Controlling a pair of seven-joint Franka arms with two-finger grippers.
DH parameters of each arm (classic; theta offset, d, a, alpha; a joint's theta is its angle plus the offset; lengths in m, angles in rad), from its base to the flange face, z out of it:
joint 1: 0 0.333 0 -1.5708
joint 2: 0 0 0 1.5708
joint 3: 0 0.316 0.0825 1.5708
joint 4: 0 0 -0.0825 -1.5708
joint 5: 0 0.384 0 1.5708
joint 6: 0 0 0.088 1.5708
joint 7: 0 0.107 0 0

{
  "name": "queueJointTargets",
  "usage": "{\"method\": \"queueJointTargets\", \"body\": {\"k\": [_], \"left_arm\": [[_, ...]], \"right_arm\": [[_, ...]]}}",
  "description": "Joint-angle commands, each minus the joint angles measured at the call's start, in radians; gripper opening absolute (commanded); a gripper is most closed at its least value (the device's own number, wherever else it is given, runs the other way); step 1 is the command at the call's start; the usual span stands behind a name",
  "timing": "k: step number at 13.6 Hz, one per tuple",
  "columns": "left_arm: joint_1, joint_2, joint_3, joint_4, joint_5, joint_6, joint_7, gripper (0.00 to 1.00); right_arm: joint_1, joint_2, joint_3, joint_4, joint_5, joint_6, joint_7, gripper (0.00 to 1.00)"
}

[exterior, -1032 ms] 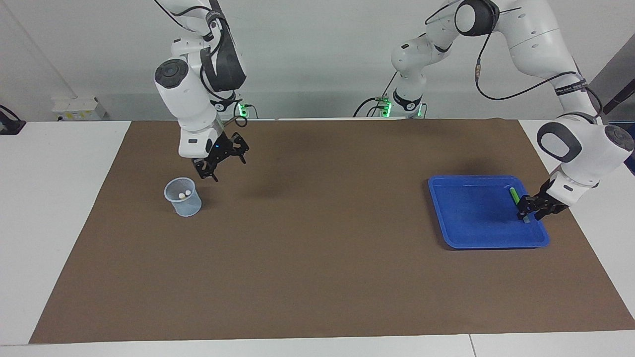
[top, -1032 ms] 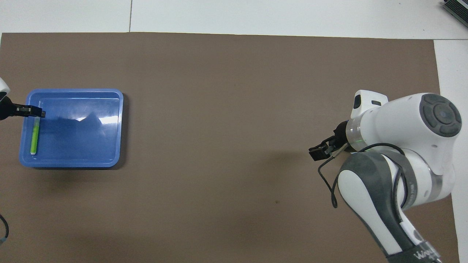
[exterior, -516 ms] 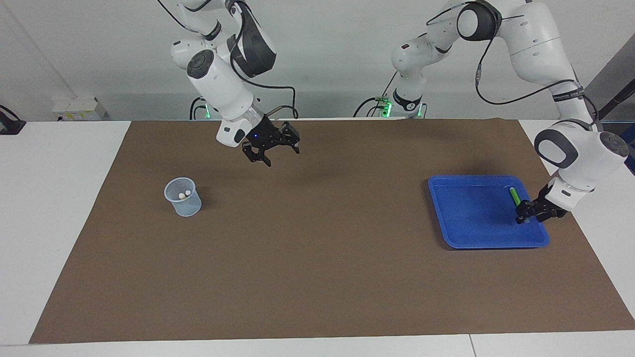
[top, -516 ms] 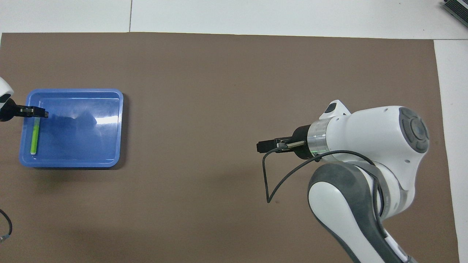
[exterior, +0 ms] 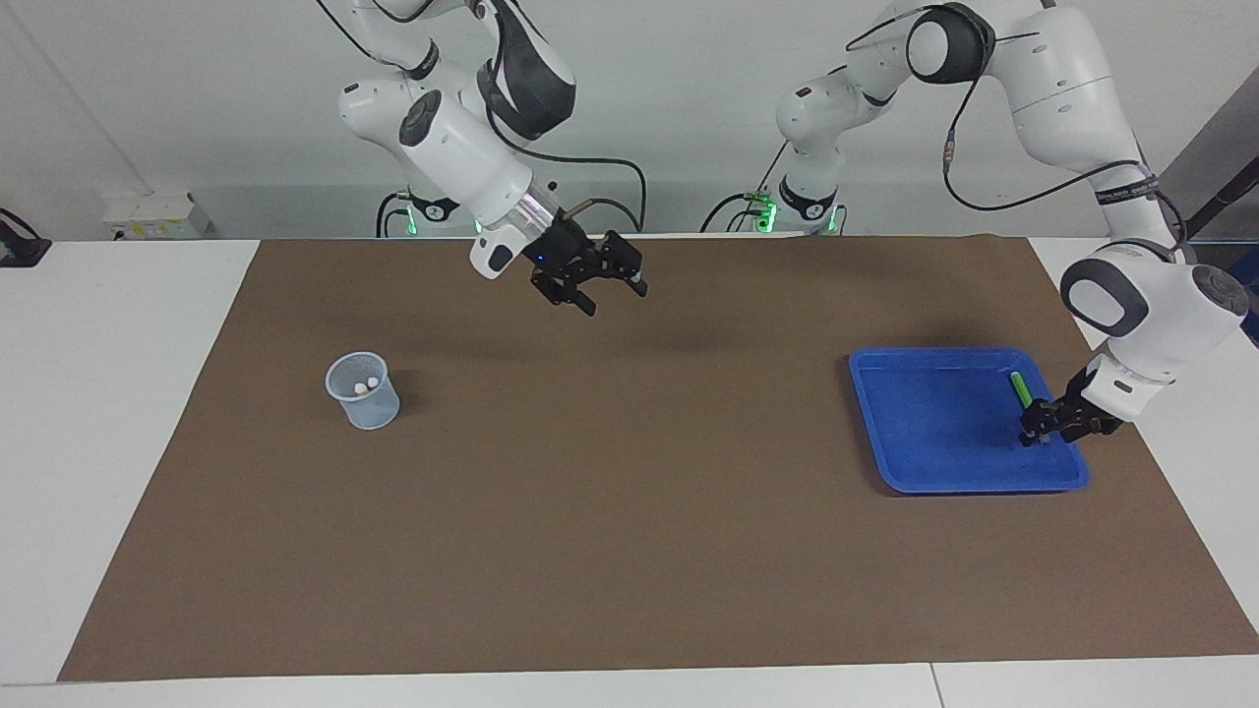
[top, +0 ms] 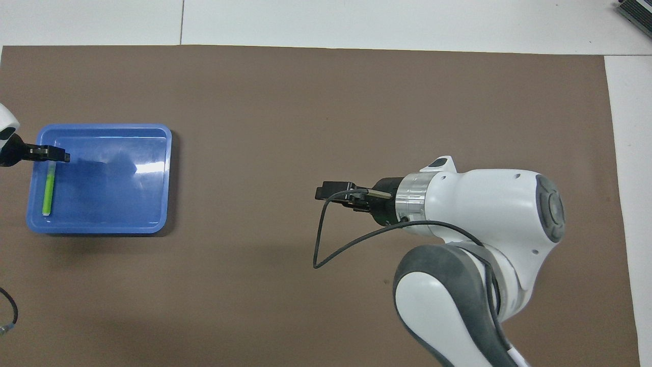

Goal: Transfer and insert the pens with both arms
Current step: 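Open the right gripper and raise it back toward the table center, then lower the left gripper and close it on the green pen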

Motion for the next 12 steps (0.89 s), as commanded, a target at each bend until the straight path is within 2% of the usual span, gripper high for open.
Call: {"method": "queueJointTargets", "body": {"k": [1, 4, 8, 12], "left_arm": [[-0.003, 0.008, 0.004, 0.029, -0.016, -0.035, 0.002, 0.67], [-0.004, 0.006, 0.004, 0.031, -0.016, -0.033, 0.001, 0.71], [-0.045, 0.006, 0.004, 0.012, -0.026, 0.005, -0.085, 0.80], [-0.044, -0.002, 0.004, -0.049, -0.026, 0.071, -0.088, 0.79]], "right_arm": [[0.044, 0.017, -0.001, 0.016, 0.075, 0.068, 0.092, 1.00], [0.047, 0.023, -0.001, 0.035, 0.161, 0.095, 0.156, 1.00], [0.052, 0.028, -0.001, 0.041, 0.163, 0.095, 0.162, 1.00], [0.053, 0.031, -0.001, 0.044, 0.164, 0.097, 0.177, 1.00]]}}
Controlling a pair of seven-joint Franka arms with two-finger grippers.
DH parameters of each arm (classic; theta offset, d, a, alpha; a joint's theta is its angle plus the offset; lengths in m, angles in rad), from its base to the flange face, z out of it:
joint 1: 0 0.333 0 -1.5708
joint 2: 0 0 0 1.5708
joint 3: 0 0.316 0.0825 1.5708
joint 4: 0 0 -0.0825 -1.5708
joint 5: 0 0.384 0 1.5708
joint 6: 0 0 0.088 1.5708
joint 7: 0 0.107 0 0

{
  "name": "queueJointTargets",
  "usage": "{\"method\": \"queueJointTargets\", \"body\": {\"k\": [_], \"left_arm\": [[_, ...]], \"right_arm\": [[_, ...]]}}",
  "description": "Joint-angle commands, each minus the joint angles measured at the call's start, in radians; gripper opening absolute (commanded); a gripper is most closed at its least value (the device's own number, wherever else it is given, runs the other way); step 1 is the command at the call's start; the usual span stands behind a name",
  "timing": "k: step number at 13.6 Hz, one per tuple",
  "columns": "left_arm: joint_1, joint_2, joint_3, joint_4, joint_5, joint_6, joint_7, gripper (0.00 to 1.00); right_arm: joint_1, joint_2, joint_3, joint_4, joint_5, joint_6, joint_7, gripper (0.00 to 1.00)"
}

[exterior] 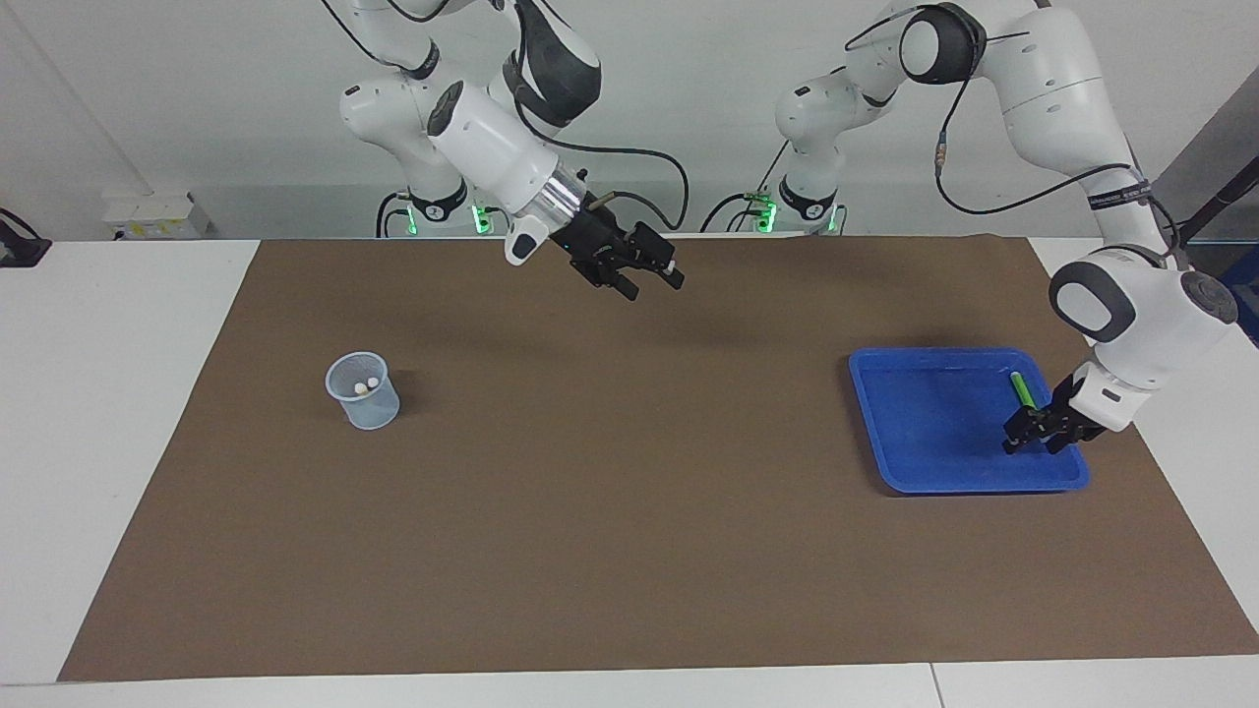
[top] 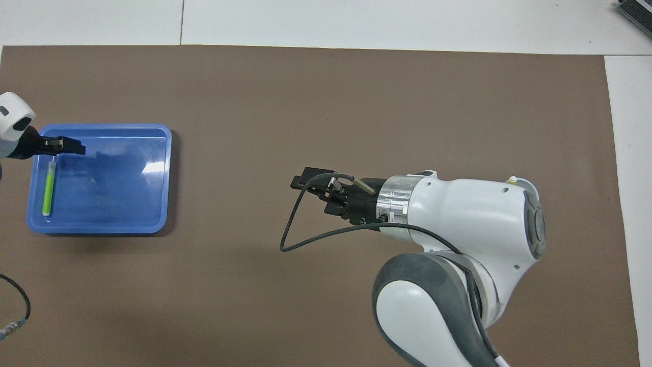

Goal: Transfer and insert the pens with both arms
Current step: 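Lower the left gripper and close it on the green pen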

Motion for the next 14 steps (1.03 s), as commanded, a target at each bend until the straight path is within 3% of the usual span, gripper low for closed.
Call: {"method": "queueJointTargets", "body": {"k": [1, 9, 14], "left_arm": [[0.012, -0.007, 0.010, -0.030, -0.014, 0.018, 0.001, 0.78], [0.035, -0.006, 0.012, 0.040, -0.005, -0.080, 0.021, 0.78], [0.049, -0.012, 0.013, -0.013, -0.005, -0.068, 0.057, 0.77]], "right_arm": [[0.004, 0.017, 0.002, 0.019, 0.028, 0.014, 0.011, 1.00], [0.005, 0.016, 0.002, 0.019, 0.027, 0.014, -0.001, 1.00], [0.012, 0.016, 0.009, 0.022, 0.025, 0.008, -0.006, 1.00]]}}
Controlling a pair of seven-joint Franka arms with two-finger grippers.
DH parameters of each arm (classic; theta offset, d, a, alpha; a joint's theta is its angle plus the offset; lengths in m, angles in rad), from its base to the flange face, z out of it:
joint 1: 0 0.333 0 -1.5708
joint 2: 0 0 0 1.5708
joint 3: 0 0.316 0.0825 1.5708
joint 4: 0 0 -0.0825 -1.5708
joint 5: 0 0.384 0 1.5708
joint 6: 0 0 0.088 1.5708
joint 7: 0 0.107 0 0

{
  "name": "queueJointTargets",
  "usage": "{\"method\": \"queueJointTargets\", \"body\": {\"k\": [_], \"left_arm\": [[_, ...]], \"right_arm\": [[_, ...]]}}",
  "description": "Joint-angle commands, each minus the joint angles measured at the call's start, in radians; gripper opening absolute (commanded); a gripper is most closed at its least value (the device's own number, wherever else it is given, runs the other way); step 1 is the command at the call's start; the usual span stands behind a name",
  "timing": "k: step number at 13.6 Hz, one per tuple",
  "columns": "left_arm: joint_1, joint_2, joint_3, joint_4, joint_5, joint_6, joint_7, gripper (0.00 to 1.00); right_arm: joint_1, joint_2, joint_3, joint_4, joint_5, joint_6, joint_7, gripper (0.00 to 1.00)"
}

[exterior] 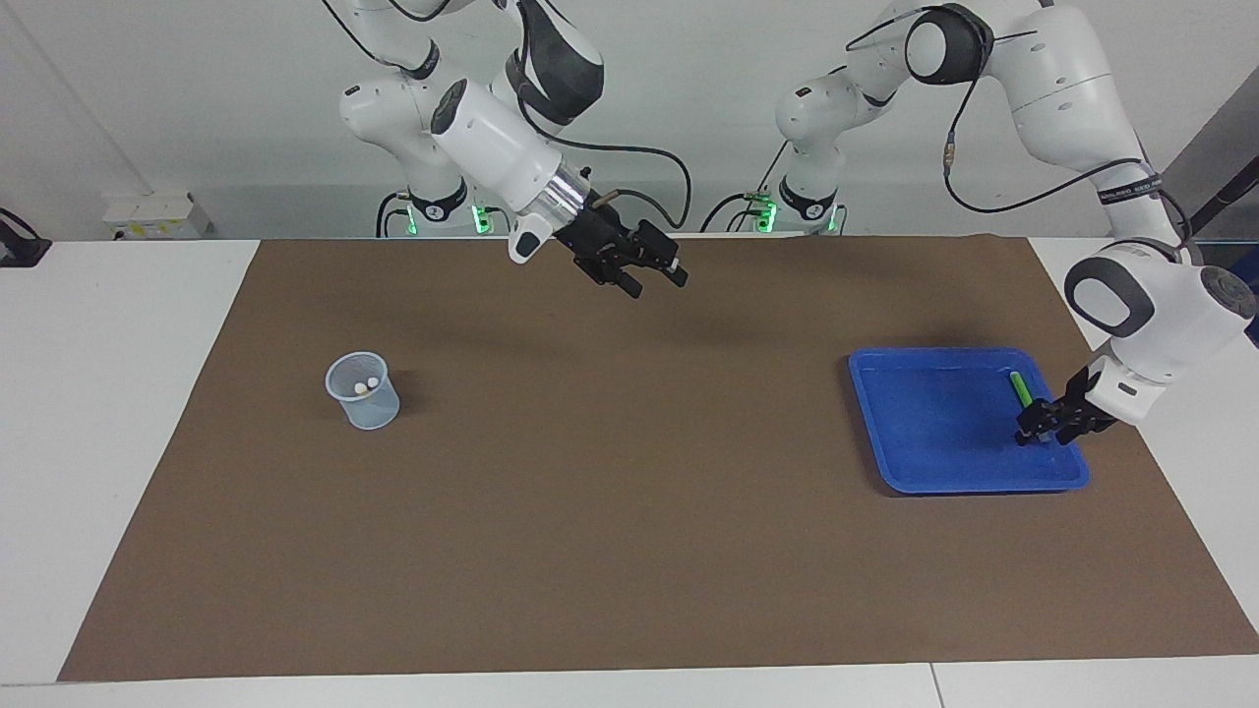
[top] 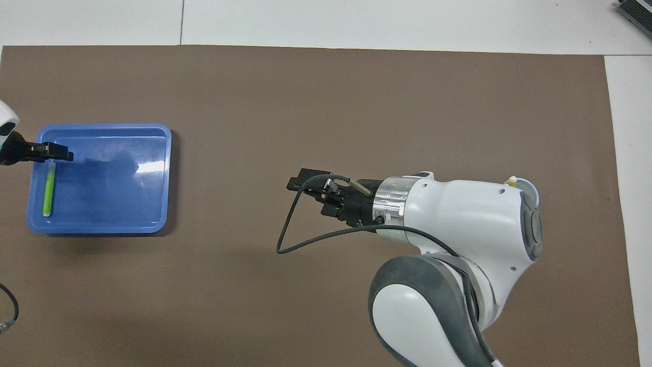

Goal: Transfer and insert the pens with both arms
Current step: 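Lower the left gripper and close it on the green pen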

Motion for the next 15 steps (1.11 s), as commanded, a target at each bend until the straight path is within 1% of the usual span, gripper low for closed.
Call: {"method": "queueJointTargets", "body": {"k": [1, 4, 6, 7, 8, 10, 11, 15], "left_arm": [[0.010, -0.020, 0.002, -0.053, -0.004, 0.003, 0.023, 0.77], [0.015, -0.043, 0.004, -0.119, -0.003, 0.013, 0.027, 0.77], [0.024, -0.050, 0.004, -0.133, -0.003, 0.020, 0.026, 0.77], [0.021, -0.050, 0.004, -0.141, -0.003, 0.042, 0.026, 0.74], [0.022, -0.051, 0.004, -0.156, -0.003, 0.059, 0.026, 0.68], [0.021, -0.051, 0.004, -0.158, -0.003, 0.071, 0.026, 0.54], [0.019, -0.051, 0.004, -0.158, -0.003, 0.076, 0.026, 0.49], [0.016, -0.048, 0.004, -0.156, -0.003, 0.103, 0.026, 0.38]], "right_arm": [[0.003, 0.014, 0.004, 0.015, 0.025, 0.008, -0.007, 1.00], [0.003, 0.014, 0.004, 0.015, 0.025, 0.011, -0.009, 1.00], [0.003, 0.014, 0.004, 0.015, 0.025, 0.011, -0.007, 1.00], [0.003, 0.014, 0.004, 0.017, 0.025, 0.011, -0.007, 1.00], [0.001, 0.016, 0.004, 0.017, 0.025, 0.013, -0.007, 1.00], [0.003, 0.014, 0.004, 0.017, 0.025, 0.011, -0.006, 1.00], [0.003, 0.014, 0.004, 0.015, 0.027, 0.011, -0.006, 1.00], [0.001, 0.014, 0.004, 0.015, 0.025, 0.011, -0.006, 1.00]]}}
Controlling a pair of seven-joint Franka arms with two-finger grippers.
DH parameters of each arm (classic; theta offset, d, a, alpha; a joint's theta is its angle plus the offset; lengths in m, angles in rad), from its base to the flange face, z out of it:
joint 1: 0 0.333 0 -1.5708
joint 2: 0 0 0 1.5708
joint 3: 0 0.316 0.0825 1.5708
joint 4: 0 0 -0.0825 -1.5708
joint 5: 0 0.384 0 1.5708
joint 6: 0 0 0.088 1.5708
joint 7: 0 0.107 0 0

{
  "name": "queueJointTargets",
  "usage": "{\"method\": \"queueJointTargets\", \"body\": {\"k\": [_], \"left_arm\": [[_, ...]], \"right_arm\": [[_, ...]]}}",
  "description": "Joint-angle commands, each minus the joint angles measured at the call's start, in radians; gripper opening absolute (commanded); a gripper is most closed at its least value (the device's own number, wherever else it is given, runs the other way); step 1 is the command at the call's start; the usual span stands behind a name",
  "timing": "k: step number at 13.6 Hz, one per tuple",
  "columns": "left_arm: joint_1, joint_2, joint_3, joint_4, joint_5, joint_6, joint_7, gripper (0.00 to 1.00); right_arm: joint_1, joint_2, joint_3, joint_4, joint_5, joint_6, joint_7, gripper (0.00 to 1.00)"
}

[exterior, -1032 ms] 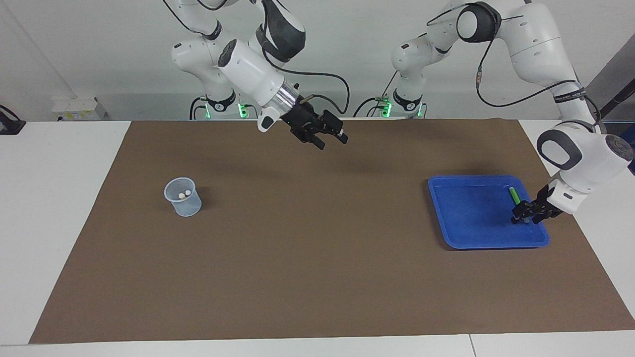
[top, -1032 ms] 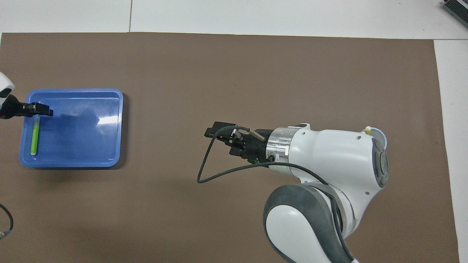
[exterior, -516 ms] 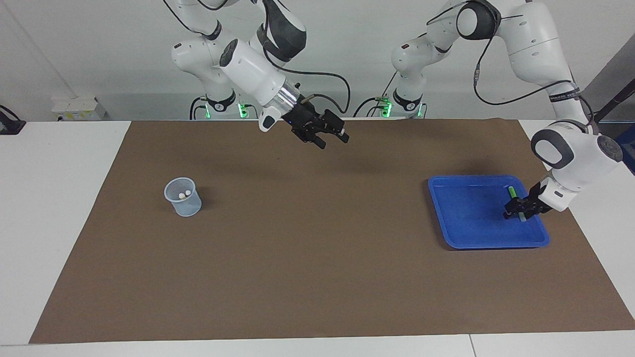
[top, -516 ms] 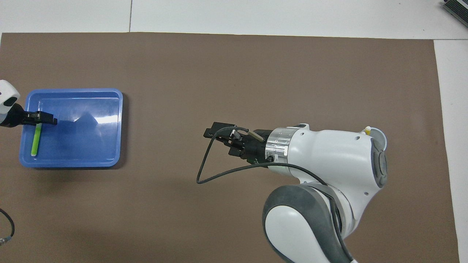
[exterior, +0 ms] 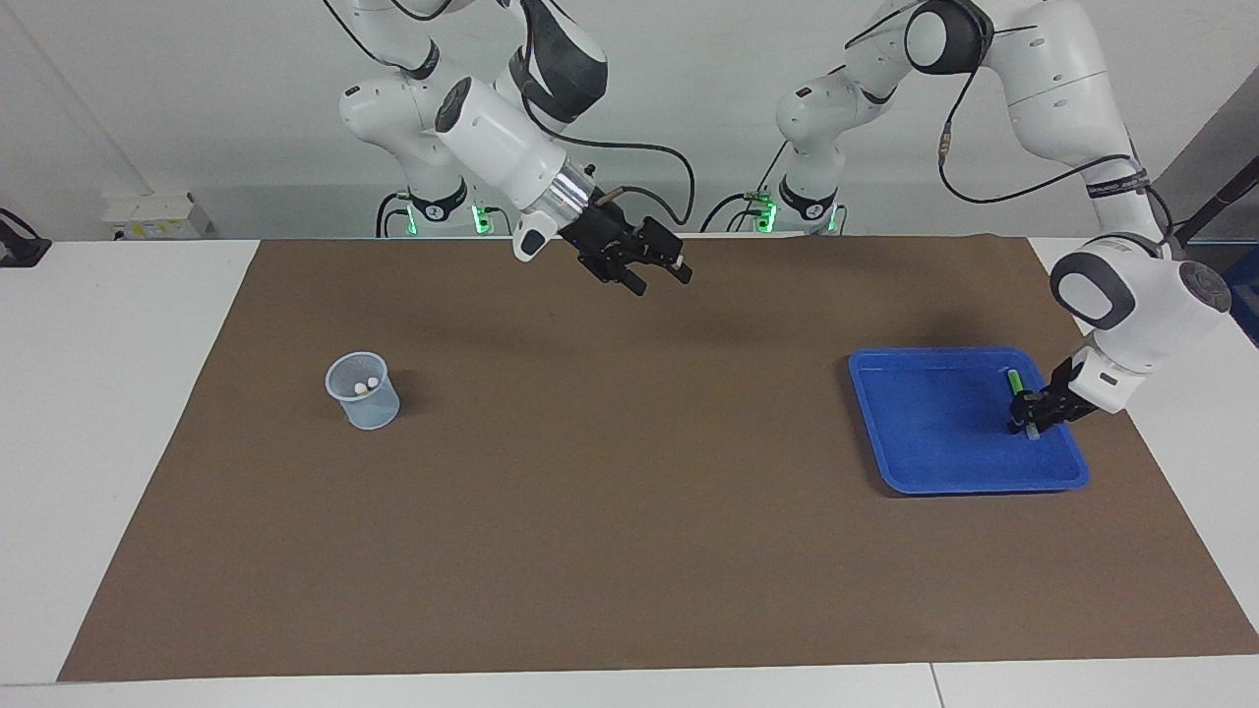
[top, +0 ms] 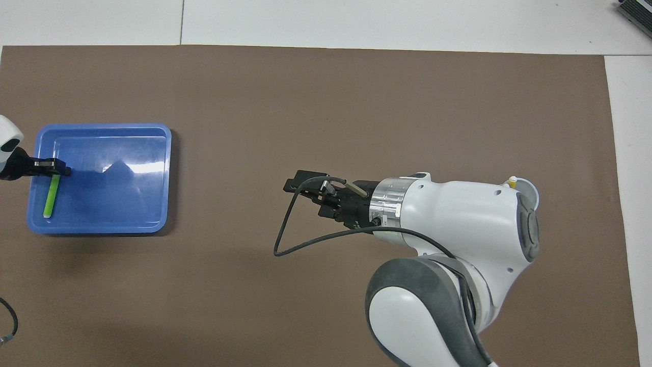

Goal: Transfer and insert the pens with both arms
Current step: 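Lower the left gripper and close it on the green pen, then lift the green pen out of the tray with the left gripper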

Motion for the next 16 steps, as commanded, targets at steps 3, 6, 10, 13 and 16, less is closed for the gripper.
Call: {"method": "queueJointTargets", "body": {"k": [3, 6, 10, 13, 16], "left_arm": [[-0.004, -0.001, -0.005, -0.042, -0.006, 0.061, 0.013, 0.03], [-0.008, 0.001, -0.005, -0.040, -0.006, 0.067, 0.004, 0.00], [-0.008, 0.001, -0.005, -0.024, -0.008, 0.050, -0.002, 0.00], [-0.031, 0.002, -0.005, 0.047, -0.008, -0.017, -0.105, 0.00], [-0.062, -0.006, -0.005, 0.120, -0.006, -0.113, -0.228, 0.00]], "right_arm": [[-0.002, 0.012, 0.004, 0.014, 0.027, 0.011, -0.006, 1.00], [-0.002, 0.012, 0.004, 0.013, 0.027, 0.011, -0.006, 1.00], [-0.002, 0.012, 0.004, 0.013, 0.027, 0.011, -0.006, 1.00], [-0.002, 0.012, 0.004, 0.013, 0.027, 0.011, -0.004, 1.00], [-0.002, 0.012, 0.004, 0.013, 0.027, 0.011, -0.004, 1.00]]}}
